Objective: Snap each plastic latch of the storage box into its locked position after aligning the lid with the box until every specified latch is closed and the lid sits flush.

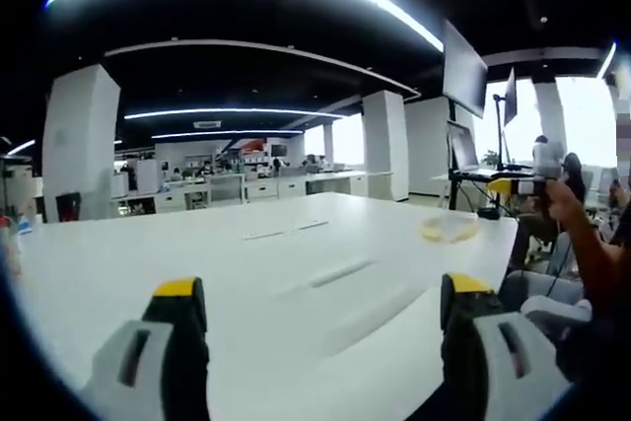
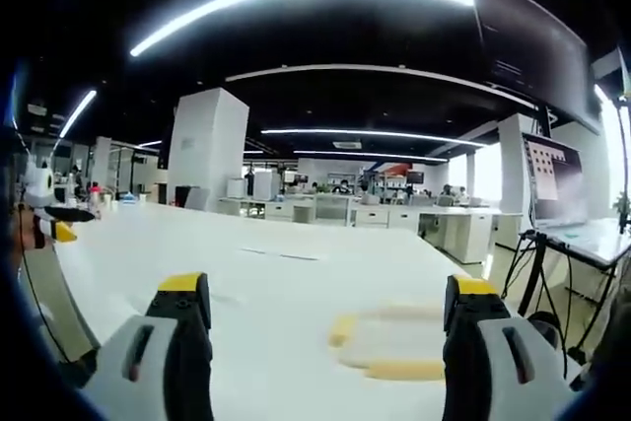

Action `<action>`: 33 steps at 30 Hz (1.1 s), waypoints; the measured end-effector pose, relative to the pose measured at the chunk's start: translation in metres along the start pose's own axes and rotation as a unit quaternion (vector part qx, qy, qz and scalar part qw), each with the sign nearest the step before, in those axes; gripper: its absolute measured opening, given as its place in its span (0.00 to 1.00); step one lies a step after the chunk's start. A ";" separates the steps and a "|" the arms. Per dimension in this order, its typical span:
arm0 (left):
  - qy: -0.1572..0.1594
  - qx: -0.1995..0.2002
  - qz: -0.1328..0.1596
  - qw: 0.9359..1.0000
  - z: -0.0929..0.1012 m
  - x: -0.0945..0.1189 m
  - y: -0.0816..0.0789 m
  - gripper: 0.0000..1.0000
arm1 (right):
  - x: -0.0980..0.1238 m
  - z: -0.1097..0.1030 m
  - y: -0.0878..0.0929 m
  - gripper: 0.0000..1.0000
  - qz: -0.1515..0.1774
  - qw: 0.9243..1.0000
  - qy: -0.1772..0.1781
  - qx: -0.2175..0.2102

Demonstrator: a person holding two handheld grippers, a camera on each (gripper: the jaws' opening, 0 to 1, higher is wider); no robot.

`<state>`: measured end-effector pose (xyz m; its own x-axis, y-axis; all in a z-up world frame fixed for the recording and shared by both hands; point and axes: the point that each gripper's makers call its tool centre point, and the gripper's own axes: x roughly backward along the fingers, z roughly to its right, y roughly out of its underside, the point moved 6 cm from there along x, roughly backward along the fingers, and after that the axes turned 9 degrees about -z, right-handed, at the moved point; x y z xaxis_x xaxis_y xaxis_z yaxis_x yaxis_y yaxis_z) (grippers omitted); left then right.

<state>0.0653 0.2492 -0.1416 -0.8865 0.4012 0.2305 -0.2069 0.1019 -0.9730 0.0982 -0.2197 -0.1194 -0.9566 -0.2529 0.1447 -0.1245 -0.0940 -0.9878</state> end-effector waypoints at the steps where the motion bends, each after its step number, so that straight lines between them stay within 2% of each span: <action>1: 0.001 0.000 -0.002 1.000 0.001 -0.001 0.001 0.98 | 0.000 0.001 0.000 0.99 -0.001 1.000 0.002 0.000; 10: 0.009 0.000 -0.008 1.000 0.008 -0.005 0.005 0.97 | 0.003 0.019 0.011 0.99 -0.032 0.999 0.017 -0.008; 33: 0.023 0.001 -0.030 0.999 0.015 -0.012 0.014 0.95 | 0.016 0.063 0.025 1.00 -0.061 0.996 0.065 -0.030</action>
<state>0.0665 0.2322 -0.1579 -0.8525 0.4357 0.2889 -0.2600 0.1260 -0.9574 0.0966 -0.2862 -0.1380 -0.9588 -0.1162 0.2591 -0.2538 -0.0586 -0.9655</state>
